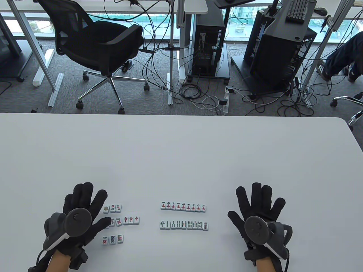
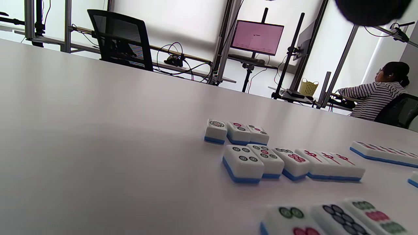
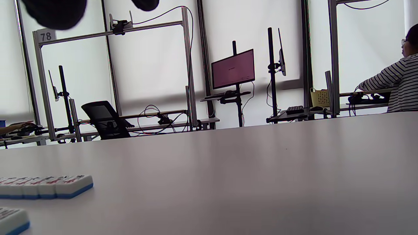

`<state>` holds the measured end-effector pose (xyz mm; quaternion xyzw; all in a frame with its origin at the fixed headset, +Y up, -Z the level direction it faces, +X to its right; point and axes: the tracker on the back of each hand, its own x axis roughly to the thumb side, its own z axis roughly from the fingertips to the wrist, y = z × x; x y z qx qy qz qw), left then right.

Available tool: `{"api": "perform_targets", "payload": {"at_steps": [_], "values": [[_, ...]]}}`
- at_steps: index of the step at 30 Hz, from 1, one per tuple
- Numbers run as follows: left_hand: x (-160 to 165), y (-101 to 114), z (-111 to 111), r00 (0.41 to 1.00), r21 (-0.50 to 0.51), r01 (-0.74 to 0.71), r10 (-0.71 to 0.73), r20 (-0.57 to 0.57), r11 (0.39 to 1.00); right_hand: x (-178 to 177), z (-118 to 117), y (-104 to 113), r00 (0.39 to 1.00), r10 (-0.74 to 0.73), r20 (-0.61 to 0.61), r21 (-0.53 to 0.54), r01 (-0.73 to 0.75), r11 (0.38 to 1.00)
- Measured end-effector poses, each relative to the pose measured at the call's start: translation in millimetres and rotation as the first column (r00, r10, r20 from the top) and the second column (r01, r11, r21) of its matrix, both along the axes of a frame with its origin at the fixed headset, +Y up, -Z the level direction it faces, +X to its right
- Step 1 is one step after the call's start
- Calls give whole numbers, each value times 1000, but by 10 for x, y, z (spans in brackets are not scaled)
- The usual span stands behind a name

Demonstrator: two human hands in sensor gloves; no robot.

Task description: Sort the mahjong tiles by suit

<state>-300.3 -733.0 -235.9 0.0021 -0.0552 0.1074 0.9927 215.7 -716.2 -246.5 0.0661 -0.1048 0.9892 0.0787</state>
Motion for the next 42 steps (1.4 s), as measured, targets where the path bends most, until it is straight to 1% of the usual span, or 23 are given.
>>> {"api": "perform_targets", "payload": {"at_steps": [3,6,9,12,15,19,22,25,31,35,36,38,42], "values": [[5,-2,-8,1000,27,22,-22,-10,999,-40,20,6,1000,12,-8,8,-11,1000],[17,19,-19,998,63,58,-57,-24,996,-62,31,5,1000,-13,-14,3,13,1000],[39,84,-31,991,112,128,-124,-47,985,-77,31,2,998,-52,-30,-2,52,999],[58,176,-74,970,143,240,-232,-69,960,-86,47,25,995,-84,-46,-2,84,997],[80,269,-173,933,159,360,-353,-73,919,-91,69,66,991,-122,-61,6,123,992],[143,268,-345,874,90,487,-483,-58,869,-94,98,118,985,-156,-75,22,158,987],[227,157,-475,846,15,533,-533,-20,846,-85,105,133,980,-180,-85,19,183,983],[308,43,-574,813,-35,582,-582,12,813,-74,113,147,976,-199,-94,24,202,979],[468,-180,-718,785,-156,619,-610,103,770,-55,128,172,970,-220,-103,35,225,974],[516,-301,-748,764,-178,645,-636,112,743,-60,127,170,967,-227,-113,28,231,972],[519,-333,-753,769,-192,639,-629,118,745,-62,128,171,967,-227,-116,26,231,973],[515,-332,-753,795,-190,606,-599,100,772,-66,128,169,966,-230,-121,23,234,972],[532,-339,-742,783,-185,621,-613,108,761,-74,125,164,964,-234,-130,14,238,971]]}}
